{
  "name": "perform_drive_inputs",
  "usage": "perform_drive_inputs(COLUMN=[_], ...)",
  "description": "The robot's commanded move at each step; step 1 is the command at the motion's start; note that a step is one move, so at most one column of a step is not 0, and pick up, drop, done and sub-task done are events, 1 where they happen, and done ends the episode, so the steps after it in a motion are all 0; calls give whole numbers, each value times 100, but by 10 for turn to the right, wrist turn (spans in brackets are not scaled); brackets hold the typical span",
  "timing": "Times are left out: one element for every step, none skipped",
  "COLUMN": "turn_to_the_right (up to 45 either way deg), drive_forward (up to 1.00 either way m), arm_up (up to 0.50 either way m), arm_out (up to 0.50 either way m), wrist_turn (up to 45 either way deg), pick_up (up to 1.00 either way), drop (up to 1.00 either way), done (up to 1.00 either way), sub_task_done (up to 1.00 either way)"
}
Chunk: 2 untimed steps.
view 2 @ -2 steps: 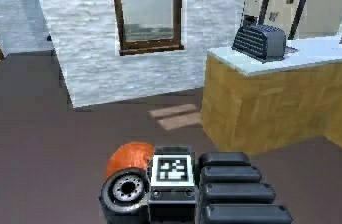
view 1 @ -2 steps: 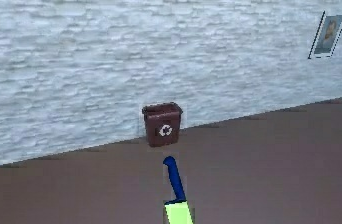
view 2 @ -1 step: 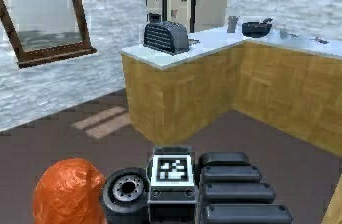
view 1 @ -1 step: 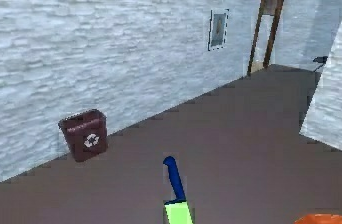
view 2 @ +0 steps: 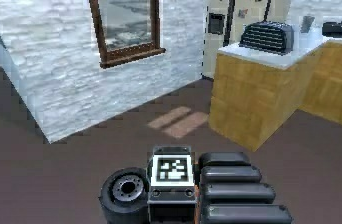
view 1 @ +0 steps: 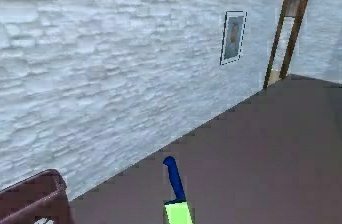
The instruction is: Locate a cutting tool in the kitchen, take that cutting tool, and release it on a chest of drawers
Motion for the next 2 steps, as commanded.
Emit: perform_drive_inputs(turn_to_the_right=[330,0], drive_forward=[0,100], arm_up=[0,0], arm_out=[0,0], wrist_turn=[0,0], pick_up=[0,0], drop=[0,0], done=[0,0], sub_task_done=[0,0])
